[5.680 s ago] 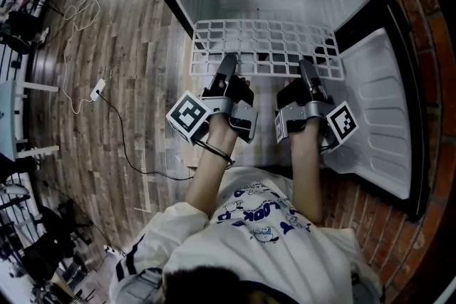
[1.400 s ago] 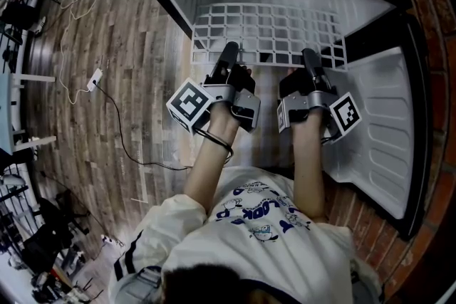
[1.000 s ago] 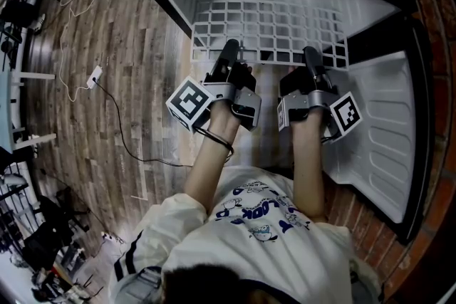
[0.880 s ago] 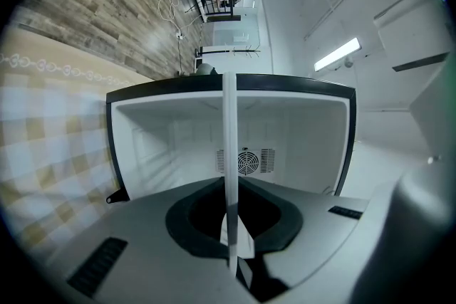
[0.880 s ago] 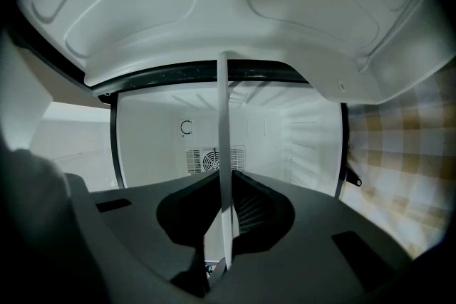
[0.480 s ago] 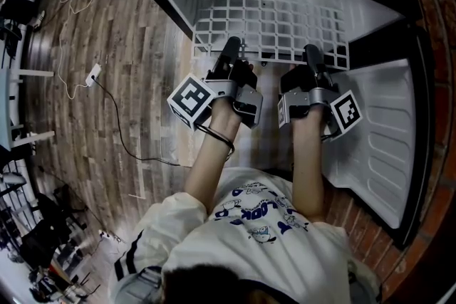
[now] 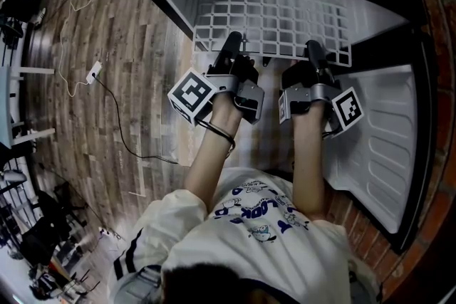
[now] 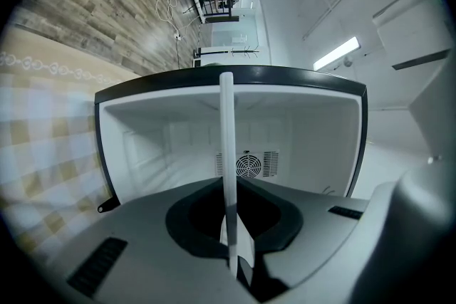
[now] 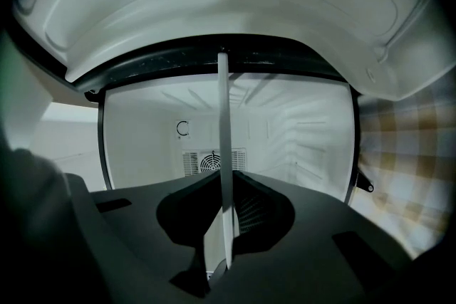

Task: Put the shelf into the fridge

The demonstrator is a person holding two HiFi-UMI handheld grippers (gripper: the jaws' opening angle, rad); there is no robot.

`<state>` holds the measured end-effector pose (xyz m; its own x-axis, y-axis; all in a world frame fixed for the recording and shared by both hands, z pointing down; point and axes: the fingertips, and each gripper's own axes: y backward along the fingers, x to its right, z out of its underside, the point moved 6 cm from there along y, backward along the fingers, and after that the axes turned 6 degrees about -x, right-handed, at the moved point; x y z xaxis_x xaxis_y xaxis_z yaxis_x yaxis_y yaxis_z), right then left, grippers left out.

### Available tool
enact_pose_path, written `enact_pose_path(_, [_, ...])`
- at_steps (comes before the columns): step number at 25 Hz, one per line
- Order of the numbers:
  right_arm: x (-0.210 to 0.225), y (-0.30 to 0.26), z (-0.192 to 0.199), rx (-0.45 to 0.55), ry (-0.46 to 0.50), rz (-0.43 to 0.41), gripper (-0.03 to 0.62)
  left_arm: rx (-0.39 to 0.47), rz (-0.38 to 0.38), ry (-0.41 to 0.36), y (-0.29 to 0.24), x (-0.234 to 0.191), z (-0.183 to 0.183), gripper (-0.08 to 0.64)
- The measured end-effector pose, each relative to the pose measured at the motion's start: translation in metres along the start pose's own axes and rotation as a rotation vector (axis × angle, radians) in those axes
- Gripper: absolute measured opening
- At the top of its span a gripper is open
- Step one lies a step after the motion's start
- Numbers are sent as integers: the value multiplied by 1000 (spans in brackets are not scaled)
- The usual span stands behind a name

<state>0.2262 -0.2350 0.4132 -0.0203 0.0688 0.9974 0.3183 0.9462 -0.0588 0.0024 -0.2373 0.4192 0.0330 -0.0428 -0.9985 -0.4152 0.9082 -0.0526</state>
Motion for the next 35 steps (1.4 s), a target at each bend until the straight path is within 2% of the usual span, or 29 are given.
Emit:
enact_pose_path(14, [1,-11,-3,0,7,-3,49,11,-8,-22,-9,0,-5,37])
enact_pose_path(17, [1,-13,-4,-1,-17,-19,50,11,-23,-32,-8,1,-5,37])
enact_pose_path(22, [3,-8,-3,-8,-44,-24,52,6,-32,-9,-6,1,-3,38])
enact_pose_path(27, [9,9,0,-16,-53,-20,98,-6,-21,2,3,1,4,44])
enact_pose_path(35, [7,27,9,-24,-58,-4,101,-38,-21,26,16,3,22,52])
